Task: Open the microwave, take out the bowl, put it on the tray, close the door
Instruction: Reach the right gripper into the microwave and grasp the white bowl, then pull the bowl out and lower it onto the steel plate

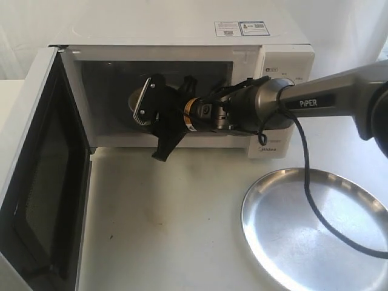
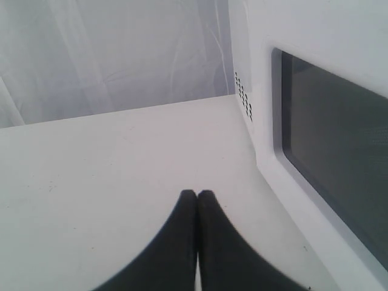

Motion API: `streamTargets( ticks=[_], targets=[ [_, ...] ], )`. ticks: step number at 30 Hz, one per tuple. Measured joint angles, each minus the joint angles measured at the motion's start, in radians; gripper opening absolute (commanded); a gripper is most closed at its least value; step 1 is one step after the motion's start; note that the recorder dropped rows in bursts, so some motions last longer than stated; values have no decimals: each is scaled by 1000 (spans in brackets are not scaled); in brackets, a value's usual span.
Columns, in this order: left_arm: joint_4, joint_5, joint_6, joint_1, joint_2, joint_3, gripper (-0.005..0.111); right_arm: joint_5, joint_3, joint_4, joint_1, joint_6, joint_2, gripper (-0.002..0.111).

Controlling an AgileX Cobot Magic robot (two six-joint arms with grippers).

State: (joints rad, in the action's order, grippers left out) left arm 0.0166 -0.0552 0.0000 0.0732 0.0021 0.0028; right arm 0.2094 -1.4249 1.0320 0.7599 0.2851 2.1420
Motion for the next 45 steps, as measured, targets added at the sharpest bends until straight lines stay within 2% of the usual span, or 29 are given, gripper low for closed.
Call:
streamTargets(
  ticks=[2,10,13,17,21,24,28,36,45],
  targets=[
    [0,0,0,0,0,0,0,-18,-2,0,5,0,0,0],
    [0,0,0,0,0,0,0,-29,12,-4,37,99,-17,0],
    [0,0,0,0,0,0,0,-29,70,-5,73,146,-79,0],
    [0,0,0,0,0,0,0,-87,182,-5,132,303,-234,0],
    [0,0,0,0,0,0,0,-311,332,-29,186,427,-413,0],
    [0,0,0,0,0,0,0,-555,456,-112,223,464,-537,0],
    [0,0,0,0,0,0,0,-761,630,-190,247,494,-673,0],
    [0,0,0,0,0,0,0,-778,885,-185,250,640,-759,0],
    [0,0,0,0,0,0,0,-746,938,-22,252,800,-751,0]
  ],
)
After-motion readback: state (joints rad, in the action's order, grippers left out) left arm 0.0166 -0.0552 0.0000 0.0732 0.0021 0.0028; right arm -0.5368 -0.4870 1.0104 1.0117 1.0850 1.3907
